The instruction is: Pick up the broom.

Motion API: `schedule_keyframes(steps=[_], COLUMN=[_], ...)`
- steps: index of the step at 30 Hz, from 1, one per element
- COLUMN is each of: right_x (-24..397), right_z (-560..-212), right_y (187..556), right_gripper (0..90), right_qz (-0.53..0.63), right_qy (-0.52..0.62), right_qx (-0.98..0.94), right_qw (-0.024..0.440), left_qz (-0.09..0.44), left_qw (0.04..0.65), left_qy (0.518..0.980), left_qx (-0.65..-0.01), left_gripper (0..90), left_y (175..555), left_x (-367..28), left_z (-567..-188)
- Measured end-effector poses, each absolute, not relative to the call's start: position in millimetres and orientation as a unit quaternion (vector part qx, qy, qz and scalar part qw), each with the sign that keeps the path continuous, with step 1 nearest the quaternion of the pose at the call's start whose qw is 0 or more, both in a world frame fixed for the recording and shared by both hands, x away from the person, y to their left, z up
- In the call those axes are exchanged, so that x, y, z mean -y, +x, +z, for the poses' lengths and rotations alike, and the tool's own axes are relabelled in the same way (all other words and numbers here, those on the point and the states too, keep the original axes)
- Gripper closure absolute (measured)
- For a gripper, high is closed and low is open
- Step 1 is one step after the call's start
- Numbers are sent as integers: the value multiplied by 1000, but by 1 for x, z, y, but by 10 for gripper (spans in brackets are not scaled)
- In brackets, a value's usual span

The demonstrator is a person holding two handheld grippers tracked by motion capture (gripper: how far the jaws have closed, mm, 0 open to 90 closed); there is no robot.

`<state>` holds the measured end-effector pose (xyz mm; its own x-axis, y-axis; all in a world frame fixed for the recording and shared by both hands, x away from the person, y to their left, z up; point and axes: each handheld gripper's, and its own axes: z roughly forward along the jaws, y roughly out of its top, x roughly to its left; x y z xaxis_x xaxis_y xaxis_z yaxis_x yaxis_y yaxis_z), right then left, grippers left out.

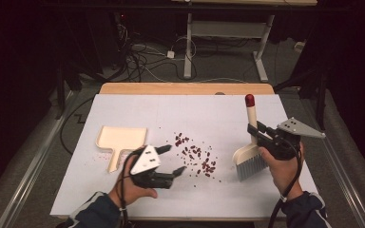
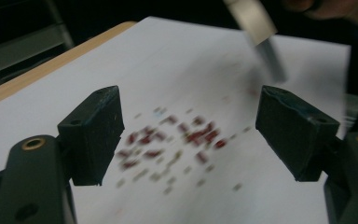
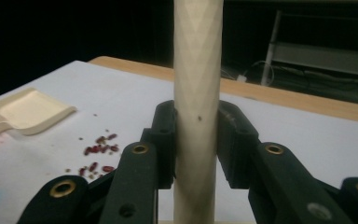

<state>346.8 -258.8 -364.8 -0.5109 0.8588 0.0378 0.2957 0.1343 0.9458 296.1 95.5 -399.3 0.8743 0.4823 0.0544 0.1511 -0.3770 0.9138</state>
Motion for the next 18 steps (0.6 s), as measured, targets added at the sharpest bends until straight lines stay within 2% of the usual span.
schedule_keyframes(steps=[1, 3, 4, 5, 7, 10, 11, 18], right_x=[259, 243, 243, 234, 225, 216, 208, 187], right_z=[-365, -362, -362, -361, -361, -360, -359, -361], right_y=[347, 338, 338, 332, 327, 321, 314, 303], right_gripper=[709, 709, 709, 709, 709, 708, 708, 708], right_qz=[513, 521, 521, 528, 532, 535, 538, 538], right_qy=[412, 392, 392, 380, 368, 354, 343, 314], right_qx=[-701, -702, -702, -705, -710, -715, -718, -730], right_qw=[274, 285, 285, 281, 279, 278, 279, 282], left_qz=[158, 143, 143, 139, 135, 119, 114, 84], left_qw=[523, 527, 527, 528, 526, 525, 523, 526], left_qy=[815, 822, 822, 823, 824, 826, 827, 831], left_qx=[-194, -162, -162, -158, -159, -169, -172, -163], left_gripper=[222, 222, 223, 228, 240, 252, 315, 478], left_y=[296, 294, 294, 295, 299, 305, 308, 316], left_x=[-95, -60, -60, -40, -25, -14, -10, -9], left_z=[-399, -394, -394, -394, -397, -402, -404, -413])
